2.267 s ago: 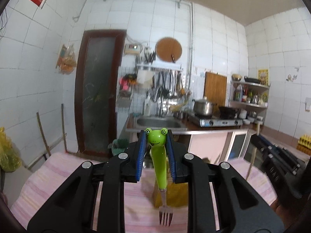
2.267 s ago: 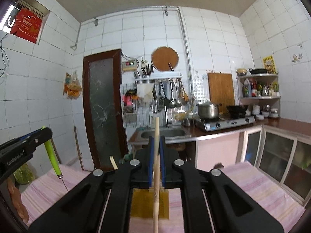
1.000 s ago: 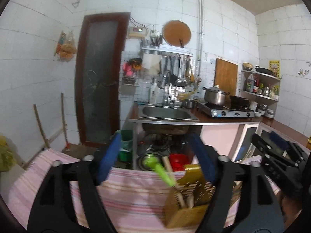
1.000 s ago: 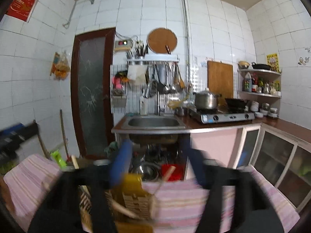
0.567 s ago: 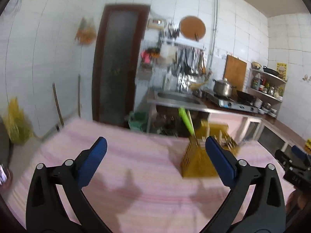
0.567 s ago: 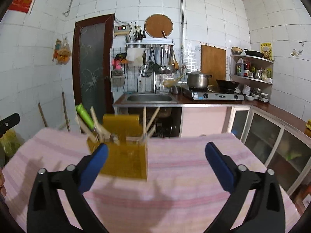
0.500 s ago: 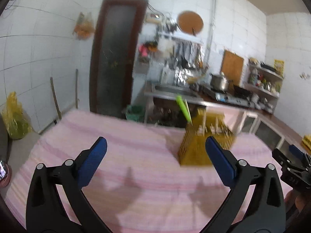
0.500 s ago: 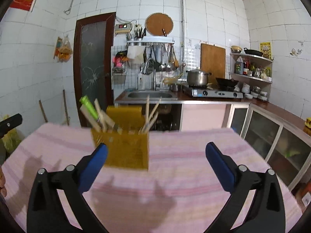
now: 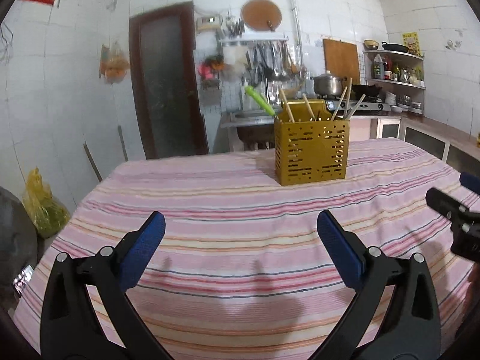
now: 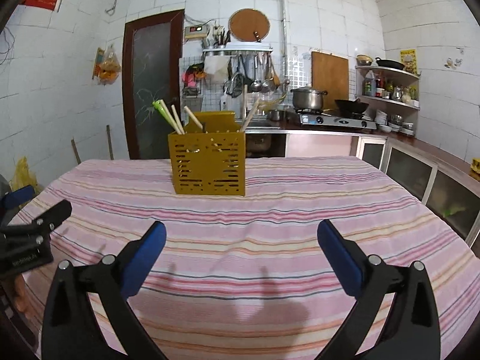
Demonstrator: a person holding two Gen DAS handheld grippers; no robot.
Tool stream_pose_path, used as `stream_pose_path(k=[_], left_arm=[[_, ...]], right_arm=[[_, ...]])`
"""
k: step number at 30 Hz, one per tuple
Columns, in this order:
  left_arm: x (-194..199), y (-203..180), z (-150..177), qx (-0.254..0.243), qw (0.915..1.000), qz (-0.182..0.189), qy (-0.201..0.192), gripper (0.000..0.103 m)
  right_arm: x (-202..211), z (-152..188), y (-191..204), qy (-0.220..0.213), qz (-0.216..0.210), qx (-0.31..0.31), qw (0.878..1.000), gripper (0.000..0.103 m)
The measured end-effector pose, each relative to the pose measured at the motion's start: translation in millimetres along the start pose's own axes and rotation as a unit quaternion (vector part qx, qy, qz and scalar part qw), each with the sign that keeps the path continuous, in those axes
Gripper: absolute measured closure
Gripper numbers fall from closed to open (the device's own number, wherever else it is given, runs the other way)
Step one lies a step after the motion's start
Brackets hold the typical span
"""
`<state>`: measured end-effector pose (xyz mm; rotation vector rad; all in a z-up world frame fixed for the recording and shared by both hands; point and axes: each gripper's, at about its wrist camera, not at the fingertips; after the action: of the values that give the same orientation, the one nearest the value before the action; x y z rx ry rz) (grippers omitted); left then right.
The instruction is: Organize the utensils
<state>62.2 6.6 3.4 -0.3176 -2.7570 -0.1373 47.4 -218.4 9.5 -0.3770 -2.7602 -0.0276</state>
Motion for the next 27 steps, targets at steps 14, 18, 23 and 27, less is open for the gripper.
stream_pose_path(k=[14, 18, 23, 27], left_arm=[[11.2, 6.5, 18.2, 0.024, 0.9992, 0.01, -0.032, 0.005], [12.2, 2.4, 15.9, 0.015, 0.9991, 0.012, -0.038, 0.005], [14.5, 5.6, 16.8, 0.025, 0.9987, 0.019, -0.039, 0.005], [12.1, 10.0, 16.4, 0.036, 0.9987, 0.012, -0.034, 0.005]], right_arm=[[6.0, 14.6, 5.0, -0.038, 0.012, 0.001, 0.999, 0.005], [8.4, 16.2, 3.4, -0.043, 0.013, -0.002, 0.999, 0.005], [10.2, 17.1, 2.4, -0.044, 0.014, -0.002, 0.999, 0.005], [13.4, 18.0, 3.1, -0.051, 0.016, 0.001, 0.999, 0.005]])
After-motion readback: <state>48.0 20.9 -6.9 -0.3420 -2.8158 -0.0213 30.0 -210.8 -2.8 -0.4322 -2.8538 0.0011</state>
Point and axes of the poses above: each gripper's, at about its wrist camera, not at the fingertips, and x roughly against the way its jaws point, y to its left, z to its underside, and after that the axes turned 9 degrees about z, right-handed
